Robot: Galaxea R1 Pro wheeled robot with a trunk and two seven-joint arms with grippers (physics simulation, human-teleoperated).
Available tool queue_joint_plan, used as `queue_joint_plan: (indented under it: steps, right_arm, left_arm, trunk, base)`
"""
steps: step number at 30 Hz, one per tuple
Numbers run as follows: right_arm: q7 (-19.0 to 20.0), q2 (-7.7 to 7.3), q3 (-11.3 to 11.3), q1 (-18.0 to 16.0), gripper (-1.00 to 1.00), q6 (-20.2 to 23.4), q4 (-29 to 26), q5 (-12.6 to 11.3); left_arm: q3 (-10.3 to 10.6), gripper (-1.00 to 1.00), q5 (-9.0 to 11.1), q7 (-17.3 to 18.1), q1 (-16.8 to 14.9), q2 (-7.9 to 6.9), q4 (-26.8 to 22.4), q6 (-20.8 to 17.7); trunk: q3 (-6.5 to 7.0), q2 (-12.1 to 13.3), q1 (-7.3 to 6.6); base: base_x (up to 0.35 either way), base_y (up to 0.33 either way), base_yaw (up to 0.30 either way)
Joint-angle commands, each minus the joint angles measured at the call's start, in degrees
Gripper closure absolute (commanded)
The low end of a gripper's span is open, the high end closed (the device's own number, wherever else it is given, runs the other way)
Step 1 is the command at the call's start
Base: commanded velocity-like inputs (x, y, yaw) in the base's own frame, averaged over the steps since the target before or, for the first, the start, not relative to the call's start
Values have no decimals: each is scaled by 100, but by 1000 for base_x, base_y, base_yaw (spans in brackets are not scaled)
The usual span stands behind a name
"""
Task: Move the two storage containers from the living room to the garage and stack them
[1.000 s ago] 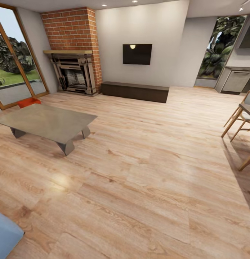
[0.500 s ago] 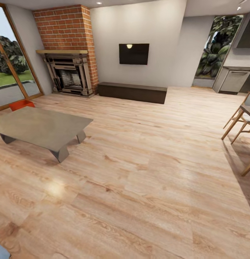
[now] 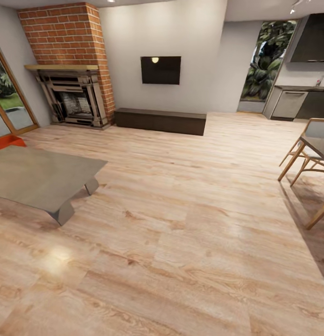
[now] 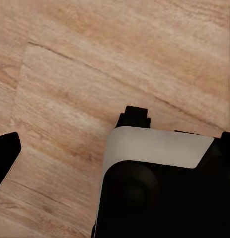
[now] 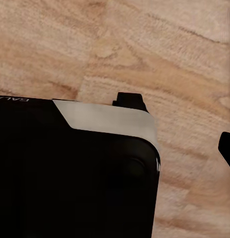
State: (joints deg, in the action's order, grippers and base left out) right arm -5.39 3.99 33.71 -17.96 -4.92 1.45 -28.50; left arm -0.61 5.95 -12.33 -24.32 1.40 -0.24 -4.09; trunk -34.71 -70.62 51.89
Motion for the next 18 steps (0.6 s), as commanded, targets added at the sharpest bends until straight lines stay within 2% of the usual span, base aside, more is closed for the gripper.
queue_joint_plan:
  steps: [1,18]
  right_arm:
    - [-6,5,48,-6,-100,-27,15,-51]
    - [-6,5,48,-6,-100,-27,15,-51]
  left_arm:
    - [0,-100,56,-15,-2,1,-1,-13]
    - [0,-100,56,-15,-2,1,-1,-13]
  trunk:
    - [-4,-2,3]
    - [-4,-2,3]
  base:
    - [322,0,-110]
    - [322,0,-15]
